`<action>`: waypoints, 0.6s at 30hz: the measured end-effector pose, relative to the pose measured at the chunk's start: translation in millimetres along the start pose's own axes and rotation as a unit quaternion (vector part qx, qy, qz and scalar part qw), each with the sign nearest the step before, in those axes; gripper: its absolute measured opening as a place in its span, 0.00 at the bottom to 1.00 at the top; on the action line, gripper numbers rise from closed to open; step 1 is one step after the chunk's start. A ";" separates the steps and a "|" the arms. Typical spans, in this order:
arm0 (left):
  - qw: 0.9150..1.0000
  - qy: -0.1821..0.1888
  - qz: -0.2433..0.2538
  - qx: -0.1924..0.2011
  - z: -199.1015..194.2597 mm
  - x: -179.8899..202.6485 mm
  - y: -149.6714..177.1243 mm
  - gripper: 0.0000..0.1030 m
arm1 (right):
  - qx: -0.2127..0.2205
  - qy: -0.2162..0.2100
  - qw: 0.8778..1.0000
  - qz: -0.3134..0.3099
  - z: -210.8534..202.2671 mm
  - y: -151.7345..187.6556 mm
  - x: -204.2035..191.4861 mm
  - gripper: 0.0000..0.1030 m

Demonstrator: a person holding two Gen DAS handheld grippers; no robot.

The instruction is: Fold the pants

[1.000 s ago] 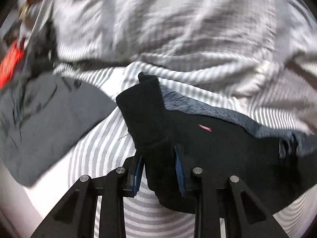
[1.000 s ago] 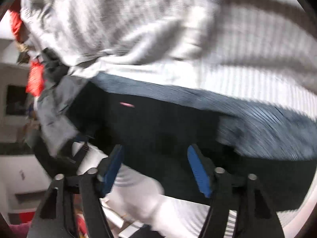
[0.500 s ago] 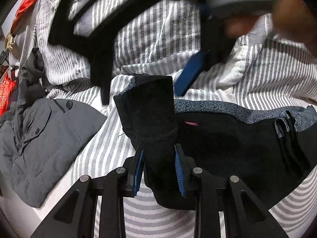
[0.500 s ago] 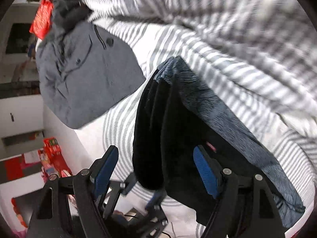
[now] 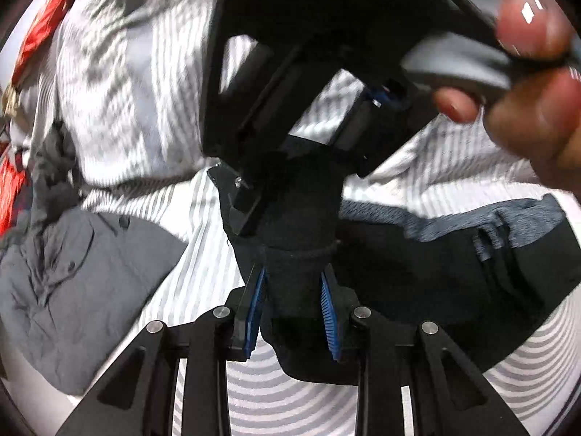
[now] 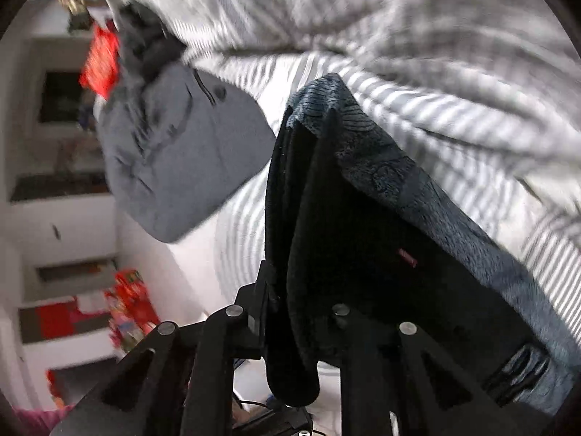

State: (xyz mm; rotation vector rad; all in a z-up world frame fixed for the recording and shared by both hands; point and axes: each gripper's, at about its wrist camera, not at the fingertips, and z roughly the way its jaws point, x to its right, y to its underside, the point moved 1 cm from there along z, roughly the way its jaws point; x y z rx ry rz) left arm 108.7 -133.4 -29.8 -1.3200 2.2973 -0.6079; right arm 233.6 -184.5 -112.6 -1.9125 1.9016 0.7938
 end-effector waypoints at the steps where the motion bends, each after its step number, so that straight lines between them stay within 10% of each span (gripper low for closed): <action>1: 1.000 0.003 0.007 0.007 -6.1 5.9 -3.5 0.30 | 0.015 -0.014 1.000 0.004 -12.2 7.4 5.5 0.17; 18: 0.973 0.115 0.189 0.066 -88.1 205.3 -38.1 0.30 | 0.253 -0.153 0.948 0.120 -187.5 202.1 157.4 0.17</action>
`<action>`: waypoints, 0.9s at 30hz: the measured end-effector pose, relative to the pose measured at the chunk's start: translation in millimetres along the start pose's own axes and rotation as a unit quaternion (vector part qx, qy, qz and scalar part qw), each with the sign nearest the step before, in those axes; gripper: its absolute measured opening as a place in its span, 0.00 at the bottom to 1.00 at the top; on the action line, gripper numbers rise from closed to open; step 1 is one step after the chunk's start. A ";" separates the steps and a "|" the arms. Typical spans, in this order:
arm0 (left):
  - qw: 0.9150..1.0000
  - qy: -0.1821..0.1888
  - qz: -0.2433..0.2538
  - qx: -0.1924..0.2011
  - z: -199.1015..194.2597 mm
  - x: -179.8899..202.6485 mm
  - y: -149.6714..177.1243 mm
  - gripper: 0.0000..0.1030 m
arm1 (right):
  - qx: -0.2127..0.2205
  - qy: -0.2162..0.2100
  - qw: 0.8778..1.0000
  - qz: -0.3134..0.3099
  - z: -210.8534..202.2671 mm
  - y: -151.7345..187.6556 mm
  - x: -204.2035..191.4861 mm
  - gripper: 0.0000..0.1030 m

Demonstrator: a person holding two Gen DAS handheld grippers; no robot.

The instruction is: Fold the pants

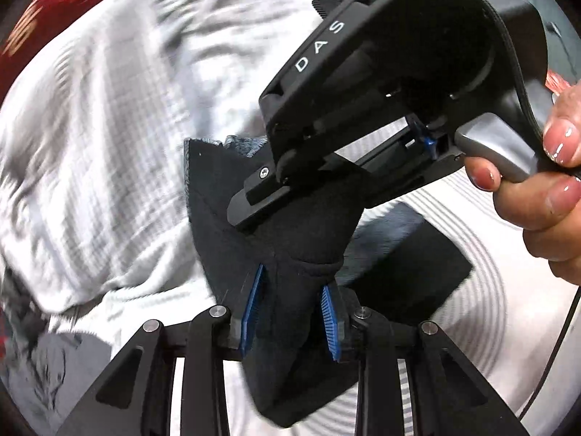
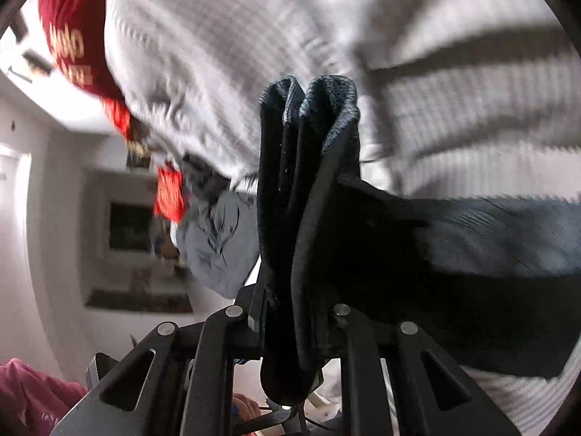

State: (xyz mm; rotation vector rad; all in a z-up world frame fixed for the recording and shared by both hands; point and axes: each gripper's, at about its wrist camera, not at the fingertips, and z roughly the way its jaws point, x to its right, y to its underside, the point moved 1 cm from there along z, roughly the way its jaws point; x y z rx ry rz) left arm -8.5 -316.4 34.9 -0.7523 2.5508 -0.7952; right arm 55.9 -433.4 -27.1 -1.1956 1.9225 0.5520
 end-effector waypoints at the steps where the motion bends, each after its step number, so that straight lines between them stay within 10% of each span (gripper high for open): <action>1: 1.000 0.005 0.013 -0.003 4.0 12.4 -2.5 0.30 | 0.013 -0.003 1.000 0.014 -13.0 5.9 15.5 0.17; 15: 0.988 0.048 0.128 -0.072 81.1 136.0 7.1 0.30 | 0.097 -0.041 0.980 0.167 -78.4 52.1 190.0 0.17; 23: 0.979 0.029 0.181 -0.091 96.5 161.3 29.1 0.30 | 0.099 -0.040 0.971 0.211 -77.0 79.9 225.4 0.17; 27: 0.982 0.057 0.150 -0.101 85.5 146.7 25.4 0.61 | 0.095 -0.023 0.973 0.210 -74.3 82.2 214.8 0.17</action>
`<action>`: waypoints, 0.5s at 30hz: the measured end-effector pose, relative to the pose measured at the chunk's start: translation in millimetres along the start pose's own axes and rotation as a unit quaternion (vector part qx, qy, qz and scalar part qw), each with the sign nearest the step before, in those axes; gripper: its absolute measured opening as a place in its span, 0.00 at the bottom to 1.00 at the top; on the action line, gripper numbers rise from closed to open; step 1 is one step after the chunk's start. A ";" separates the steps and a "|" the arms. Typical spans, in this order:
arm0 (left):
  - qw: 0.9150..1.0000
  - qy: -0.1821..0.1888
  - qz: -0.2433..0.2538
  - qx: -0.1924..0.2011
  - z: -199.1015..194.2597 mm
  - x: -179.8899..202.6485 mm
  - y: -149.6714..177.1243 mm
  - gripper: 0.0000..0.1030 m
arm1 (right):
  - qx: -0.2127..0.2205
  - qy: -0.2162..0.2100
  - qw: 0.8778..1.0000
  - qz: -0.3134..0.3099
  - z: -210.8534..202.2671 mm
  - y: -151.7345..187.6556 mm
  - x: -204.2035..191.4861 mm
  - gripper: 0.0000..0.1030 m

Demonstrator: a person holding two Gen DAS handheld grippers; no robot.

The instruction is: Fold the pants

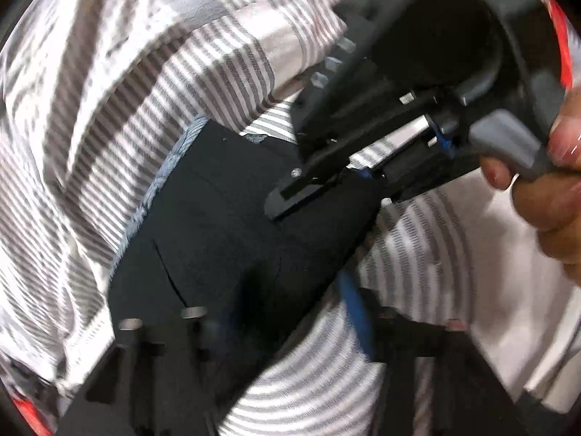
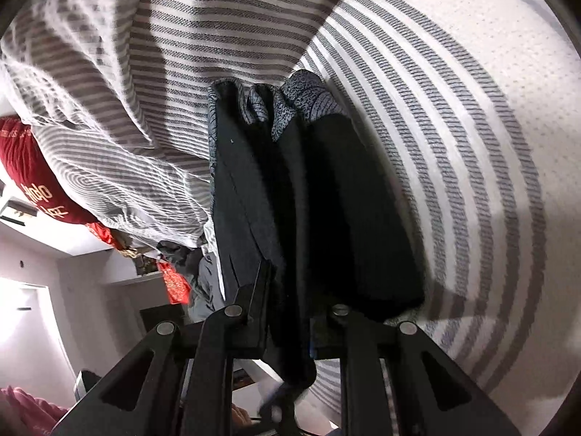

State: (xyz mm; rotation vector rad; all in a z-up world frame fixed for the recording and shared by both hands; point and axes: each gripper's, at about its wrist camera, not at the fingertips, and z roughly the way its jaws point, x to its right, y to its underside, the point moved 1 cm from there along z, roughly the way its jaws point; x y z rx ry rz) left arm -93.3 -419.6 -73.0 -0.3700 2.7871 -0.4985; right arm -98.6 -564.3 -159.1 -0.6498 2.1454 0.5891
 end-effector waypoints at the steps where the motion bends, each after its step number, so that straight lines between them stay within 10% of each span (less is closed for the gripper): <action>1: 1.000 0.004 -0.013 0.002 -5.8 -6.3 1.0 0.61 | -0.001 0.005 1.000 0.000 0.3 3.3 -2.3 0.19; 9: 0.990 0.013 -0.142 -0.017 -27.8 -85.9 14.4 0.61 | 0.023 0.128 0.991 -0.016 -35.3 21.9 -21.8 0.43; 15: 0.956 0.028 -0.284 -0.065 -7.6 -162.7 43.0 0.61 | 0.058 0.214 0.972 -0.072 -65.6 31.9 -49.0 0.42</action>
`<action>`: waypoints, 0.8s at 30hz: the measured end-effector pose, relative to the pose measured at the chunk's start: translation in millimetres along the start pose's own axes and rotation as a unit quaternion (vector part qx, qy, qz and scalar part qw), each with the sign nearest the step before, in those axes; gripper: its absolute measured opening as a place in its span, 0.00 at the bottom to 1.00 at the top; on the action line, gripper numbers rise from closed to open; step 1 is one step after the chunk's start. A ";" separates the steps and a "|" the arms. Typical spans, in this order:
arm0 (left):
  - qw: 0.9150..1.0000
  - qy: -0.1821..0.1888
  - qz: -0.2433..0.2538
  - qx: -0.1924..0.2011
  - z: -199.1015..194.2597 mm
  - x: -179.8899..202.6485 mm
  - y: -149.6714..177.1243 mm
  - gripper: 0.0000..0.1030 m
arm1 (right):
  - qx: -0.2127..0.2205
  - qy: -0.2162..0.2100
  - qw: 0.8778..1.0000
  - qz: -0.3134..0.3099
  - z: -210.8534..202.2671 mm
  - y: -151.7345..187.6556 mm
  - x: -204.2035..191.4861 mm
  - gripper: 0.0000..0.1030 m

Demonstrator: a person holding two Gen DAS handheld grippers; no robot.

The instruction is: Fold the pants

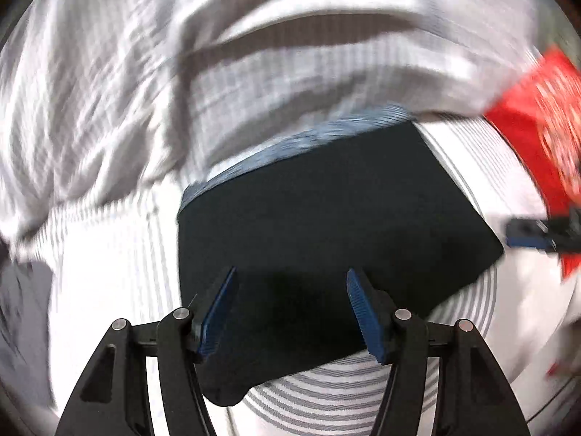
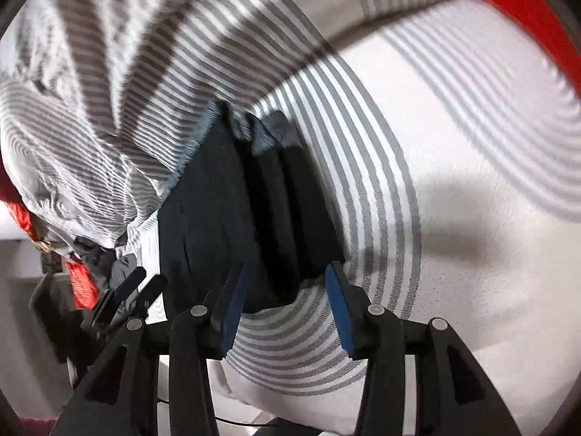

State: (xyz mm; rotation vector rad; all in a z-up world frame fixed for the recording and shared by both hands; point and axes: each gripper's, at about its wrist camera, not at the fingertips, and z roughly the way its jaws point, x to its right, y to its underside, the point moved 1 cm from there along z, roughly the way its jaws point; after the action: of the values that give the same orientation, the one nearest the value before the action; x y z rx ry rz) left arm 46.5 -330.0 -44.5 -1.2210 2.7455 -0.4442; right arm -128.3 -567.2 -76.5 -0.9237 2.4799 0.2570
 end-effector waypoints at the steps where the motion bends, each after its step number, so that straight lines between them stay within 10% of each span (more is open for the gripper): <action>1: 1.000 0.006 -0.022 -0.008 1.5 -7.4 0.8 0.61 | 0.007 -0.002 1.000 -0.011 -3.7 -1.7 -9.5 0.31; 8: 0.990 0.028 -0.127 -0.051 38.9 -45.3 -10.2 0.62 | -0.001 0.044 0.996 -0.079 25.4 -18.6 -61.4 0.24; 13: 0.991 0.022 -0.120 -0.056 56.5 -39.0 5.4 0.63 | -0.029 0.133 0.984 -0.116 61.4 -3.7 -52.0 0.24; 24: 0.993 0.032 -0.097 -0.054 68.7 -30.9 7.3 0.80 | -0.006 0.139 0.984 -0.107 64.4 -1.3 -42.7 0.31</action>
State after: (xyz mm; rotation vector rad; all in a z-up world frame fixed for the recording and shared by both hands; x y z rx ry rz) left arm 76.6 -317.7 -112.8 -1.5357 2.7470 -0.3618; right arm -75.6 -522.7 -111.2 -1.2984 2.5983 0.0747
